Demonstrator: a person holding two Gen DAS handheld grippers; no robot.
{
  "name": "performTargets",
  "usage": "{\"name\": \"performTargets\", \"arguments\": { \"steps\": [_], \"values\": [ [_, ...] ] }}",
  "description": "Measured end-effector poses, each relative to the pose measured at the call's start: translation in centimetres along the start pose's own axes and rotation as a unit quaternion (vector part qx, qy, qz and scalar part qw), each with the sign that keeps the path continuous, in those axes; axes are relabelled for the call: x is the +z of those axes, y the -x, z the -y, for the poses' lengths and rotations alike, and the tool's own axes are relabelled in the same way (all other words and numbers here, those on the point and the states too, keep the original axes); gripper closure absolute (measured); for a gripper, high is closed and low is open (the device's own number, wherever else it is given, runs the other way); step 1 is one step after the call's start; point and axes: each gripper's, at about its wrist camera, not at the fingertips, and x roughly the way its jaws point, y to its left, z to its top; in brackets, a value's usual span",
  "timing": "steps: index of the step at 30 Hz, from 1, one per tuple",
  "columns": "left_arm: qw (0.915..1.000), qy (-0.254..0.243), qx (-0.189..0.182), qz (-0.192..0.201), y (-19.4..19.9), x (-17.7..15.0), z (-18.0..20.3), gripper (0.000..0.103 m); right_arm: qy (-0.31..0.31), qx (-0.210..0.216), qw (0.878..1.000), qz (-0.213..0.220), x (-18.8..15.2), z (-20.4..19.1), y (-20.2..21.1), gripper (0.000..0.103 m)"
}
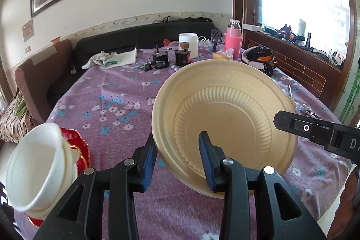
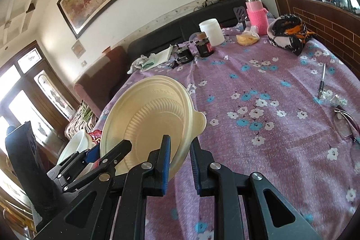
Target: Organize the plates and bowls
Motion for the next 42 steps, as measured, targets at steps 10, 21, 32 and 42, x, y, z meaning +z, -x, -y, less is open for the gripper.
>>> {"name": "performTargets", "arguments": {
  "steps": [10, 21, 32, 42],
  "values": [
    [0.9999, 0.001, 0.007, 0.016, 1.6, -0.7, -0.4, 0.064, 0.014, 0.001, 1.000, -0.007, -1.0, -1.1, 0.6, 0.083],
    [0.9996, 0.016, 0.015, 0.020, 2.9, -0.8, -2.3, 0.063, 0.021, 0.015, 1.000, -0.019, -1.0, -2.6, 0.1, 0.083],
    [0.9971, 0.047, 0.040, 0.044, 6.4, -0.1, -6.2, 0.055, 0.026, 0.074, 0.995, -0.056, 0.3, -6.7, -1.1, 0.083],
    [0.9916, 0.098, 0.063, 0.057, 10.1, -0.1, -12.5, 0.050, 0.041, 0.129, 0.985, -0.104, 1.8, -12.8, -3.7, 0.083]
  ]
}}
